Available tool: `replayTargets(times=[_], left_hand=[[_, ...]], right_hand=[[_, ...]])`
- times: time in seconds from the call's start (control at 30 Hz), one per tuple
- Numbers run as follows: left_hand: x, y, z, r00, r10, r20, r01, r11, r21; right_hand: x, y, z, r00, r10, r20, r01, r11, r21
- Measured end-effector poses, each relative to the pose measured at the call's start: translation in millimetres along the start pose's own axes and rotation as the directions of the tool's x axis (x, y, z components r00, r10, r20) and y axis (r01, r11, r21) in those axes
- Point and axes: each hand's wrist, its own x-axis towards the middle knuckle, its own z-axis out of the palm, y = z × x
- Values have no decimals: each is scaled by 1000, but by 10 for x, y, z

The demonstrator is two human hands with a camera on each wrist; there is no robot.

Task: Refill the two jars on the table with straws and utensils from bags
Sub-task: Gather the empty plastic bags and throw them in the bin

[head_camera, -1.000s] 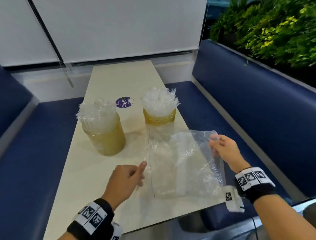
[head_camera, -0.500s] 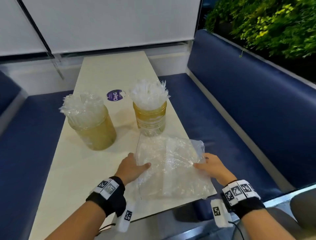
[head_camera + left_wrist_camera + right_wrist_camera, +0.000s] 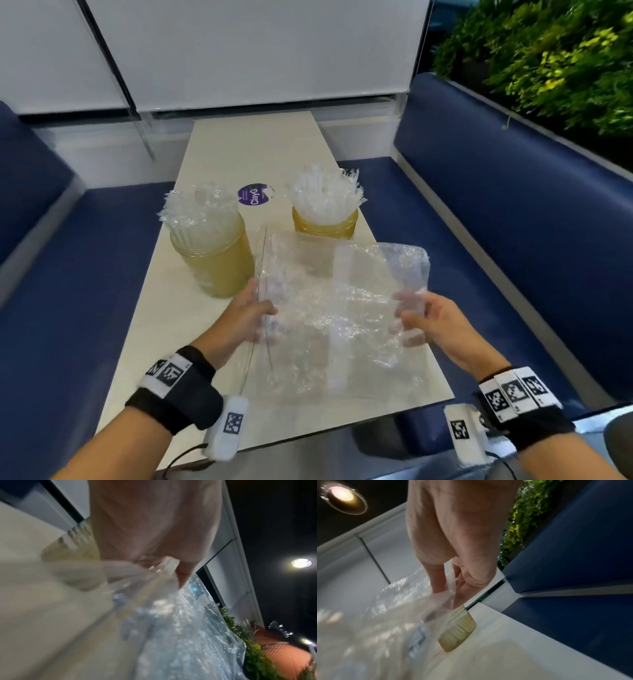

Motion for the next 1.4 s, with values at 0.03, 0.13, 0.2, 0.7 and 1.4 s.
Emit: replayTargets(times=[0.03, 0.13, 0.2, 0.7, 1.4], left_hand=[[-76, 66, -75, 1000, 1, 7, -1, 1000, 3], [-256, 213, -221, 978, 166, 127, -168, 986, 5], [-407, 292, -275, 950, 282, 136, -285, 958, 7], [-890, 433, -967, 796, 528, 295, -604, 720, 343], [-1045, 454, -1732, 918, 387, -85, -279, 783, 556]], right_hand=[[17, -50, 9, 999, -33, 12, 33, 999, -12], [44, -218, 90, 988, -124, 95, 130, 990, -62], [65, -287, 177, 981, -168, 102, 178, 978, -104], [62, -1135, 1337, 807, -273, 524, 548, 678, -490], [31, -663, 1752, 863, -227, 452, 464, 712, -527]])
